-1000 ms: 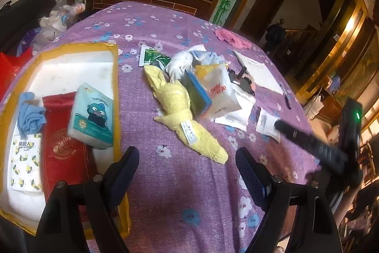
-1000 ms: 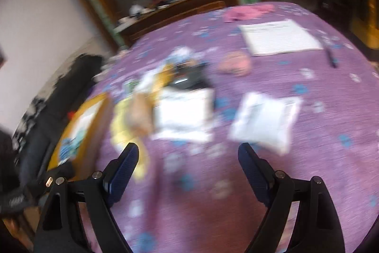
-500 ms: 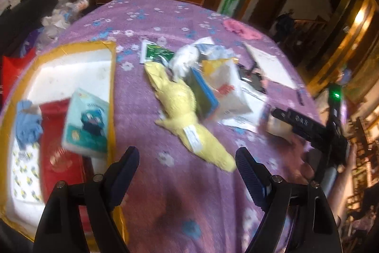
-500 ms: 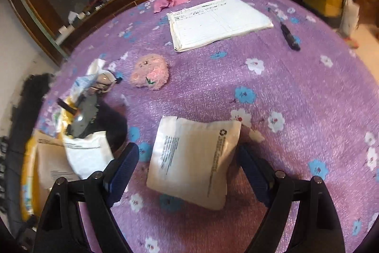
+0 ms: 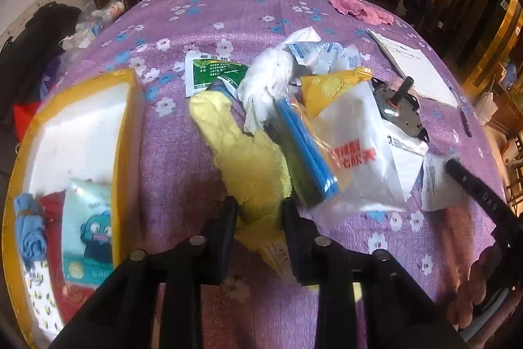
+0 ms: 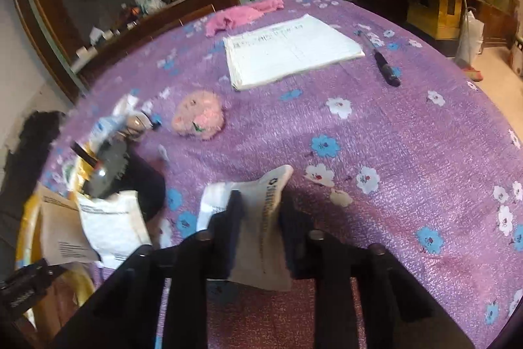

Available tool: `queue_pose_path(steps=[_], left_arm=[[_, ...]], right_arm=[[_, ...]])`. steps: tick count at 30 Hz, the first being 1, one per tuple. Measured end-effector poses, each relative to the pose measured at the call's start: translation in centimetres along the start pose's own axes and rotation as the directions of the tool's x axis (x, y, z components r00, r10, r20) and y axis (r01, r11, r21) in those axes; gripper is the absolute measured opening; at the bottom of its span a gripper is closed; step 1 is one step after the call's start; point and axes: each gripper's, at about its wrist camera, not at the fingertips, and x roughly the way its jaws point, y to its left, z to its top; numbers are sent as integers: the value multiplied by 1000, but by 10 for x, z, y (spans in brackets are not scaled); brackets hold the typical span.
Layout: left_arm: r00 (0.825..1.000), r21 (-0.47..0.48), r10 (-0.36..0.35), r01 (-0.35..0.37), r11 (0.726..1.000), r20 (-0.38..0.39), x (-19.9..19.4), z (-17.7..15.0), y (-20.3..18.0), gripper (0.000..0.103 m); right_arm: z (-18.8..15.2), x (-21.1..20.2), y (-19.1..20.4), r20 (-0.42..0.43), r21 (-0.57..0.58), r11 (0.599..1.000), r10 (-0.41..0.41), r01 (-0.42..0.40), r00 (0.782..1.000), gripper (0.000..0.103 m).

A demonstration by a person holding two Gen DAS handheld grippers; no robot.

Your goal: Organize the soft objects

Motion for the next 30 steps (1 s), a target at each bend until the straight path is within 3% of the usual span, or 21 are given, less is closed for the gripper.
queue_pose_path(steps=[4,8,13,20,25,30], left_arm=[[995,-53,-101,101,994,7,-15,-16,13,24],[976,-94,-213,216,972,43,-39,-36,24,24],[961,-114,-266,273,955,71,-51,-55,30,23],[925,-138,-368,378,915,95,-71,-70,41,23],[885,-140,-439,459,877,156,-109,-77,61,22],[886,-195,-349,417,887,305,-154,-79,107,22]], right_arm=[[1,-12,3,51,-8,999,49,-49,997,13],[1,-22,-3,87,31,990,131,-134,988,10],[-3,-39,-6,142,37,979,192,-199,971,10],[-21,-68,-5,114,61,947,307,-315,945,10],[-26,-89,31,99,13,908,416,-419,904,10],[-35,-104,94,50,-94,846,530,-525,846,10]])
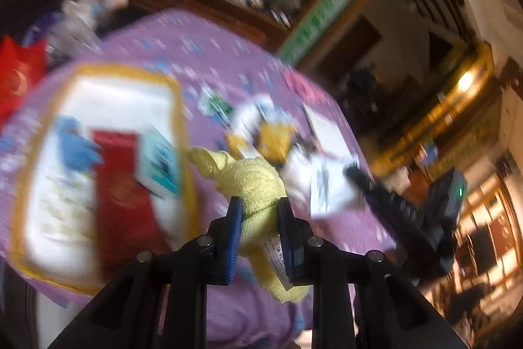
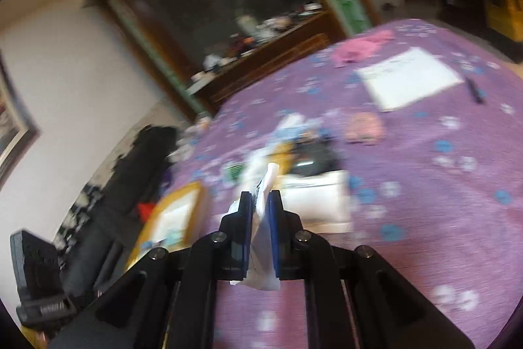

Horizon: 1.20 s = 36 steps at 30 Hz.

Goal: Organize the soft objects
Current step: 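Place the yellow cloth in the tray with the left tool while the right tool places the strip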

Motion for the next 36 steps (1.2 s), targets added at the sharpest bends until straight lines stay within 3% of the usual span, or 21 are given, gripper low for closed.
queue_pose_path(steps=[6,13,18,21,24,26,27,28,30,31,33,36], left_arm=[[990,-48,72,-66,997,125,-38,25,36,22],[975,-82,133,-120,989,179,-36,58,82,22],[981,-72,164,-157,985,102,1,77,123,22],[989,-74,150,-148,986,14,32,81,148,22],[971,-62,218,-225,972,-96,58,78,162,22],[971,-87,215,-225,971,-102,57,77,165,24],[973,-85,216,-223,971,-87,53,77,165,31],[972,-81,223,-229,970,-75,50,77,165,47],[972,-102,232,-235,967,-34,42,74,164,71],[974,-112,228,-228,967,-15,37,72,163,76],[977,-110,215,-214,971,3,26,66,156,76],[976,-105,216,-211,972,39,14,53,138,76]], right_arm=[[-9,44,62,-105,-72,989,119,-127,987,10],[-16,98,118,-188,-166,974,125,-157,974,10],[-18,162,133,-271,-158,979,82,-129,959,10],[-23,201,136,-353,-159,982,44,-106,935,10],[-33,224,136,-414,-171,982,0,-78,910,12],[-35,229,136,-438,-161,983,12,-92,899,16],[-34,227,136,-429,-169,982,9,-90,903,16],[-33,224,135,-416,-178,980,4,-86,909,20],[-30,219,130,-408,-163,983,7,-81,913,41],[-28,213,126,-399,-142,986,22,-85,917,52],[-24,195,118,-382,-109,987,69,-119,922,53],[-27,163,109,-346,-84,986,109,-147,932,65]])
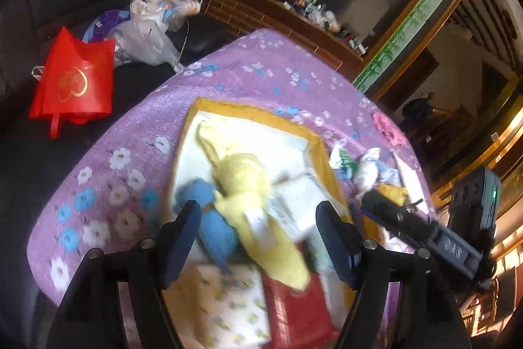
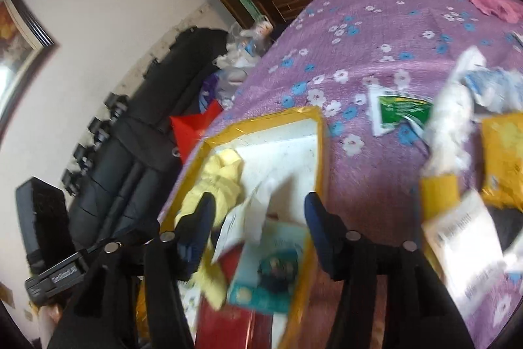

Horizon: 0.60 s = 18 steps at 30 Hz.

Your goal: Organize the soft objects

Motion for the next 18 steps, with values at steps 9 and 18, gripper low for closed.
queue_pose_path(steps=[9,18], left_arm=[[991,152,-117,126,980,-71,-3,-57,-98,76],[979,213,-130,161,964,-154,18,-84,-155,76]], right_arm=[[-49,-85,-50,99,45,994,-101,97,990,78],[-59,-134,-130,145,209,961,-211,179,967,78]])
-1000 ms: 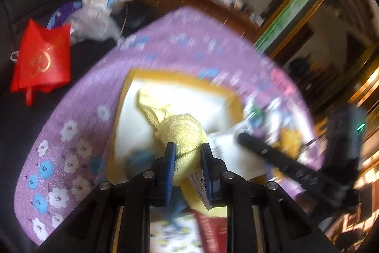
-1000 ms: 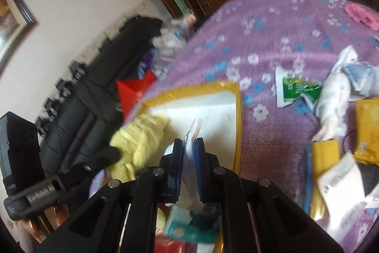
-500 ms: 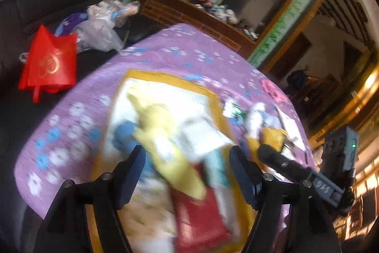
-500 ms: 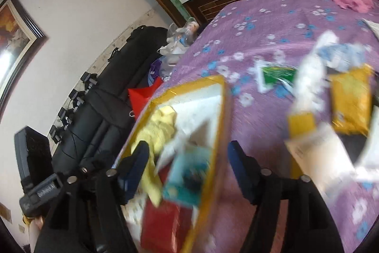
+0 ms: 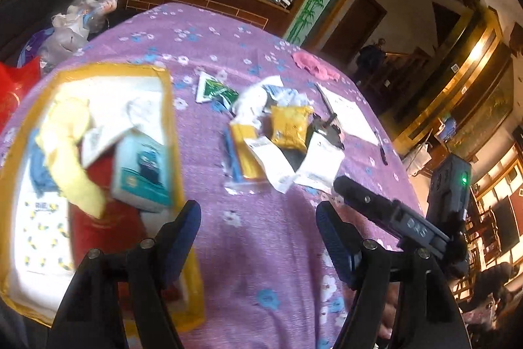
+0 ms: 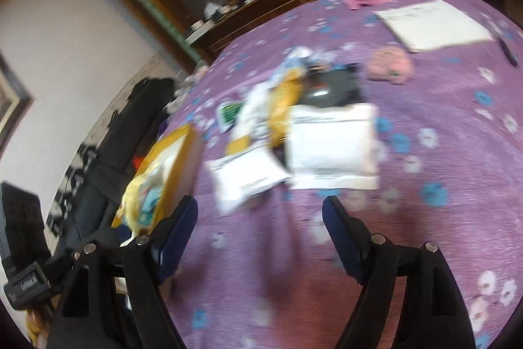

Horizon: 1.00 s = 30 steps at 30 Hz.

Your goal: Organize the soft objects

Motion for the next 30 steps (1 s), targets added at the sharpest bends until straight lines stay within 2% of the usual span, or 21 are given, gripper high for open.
queue_pose_path(steps=[8,14,18,24,27,30], left_arm=[[999,-16,17,-17,1000,-44,13,-3,-8,76],[998,-45,10,-13,999,-61,23,5,-9,76],[997,-48,6,-10,999,-78,37,15,-12,76],[991,-58,17,-25,998,-136,78,41,-18,76],[984,-93,48,-65,994,-173,105,52,-12,75],[979,-162,36,-69,984,-198,117,53,-3,58]], right_arm=[[18,4,-29,-1,6,1000,-30,30,1000,78],[46,35,-47,-83,22,999,-41,43,996,78],[45,43,-50,-86,44,999,-23,27,996,77],[40,47,-40,-92,-20,998,-64,63,994,49],[37,46,-35,-82,-55,995,-85,80,993,43],[36,46,-33,-78,-74,993,-92,86,993,38]])
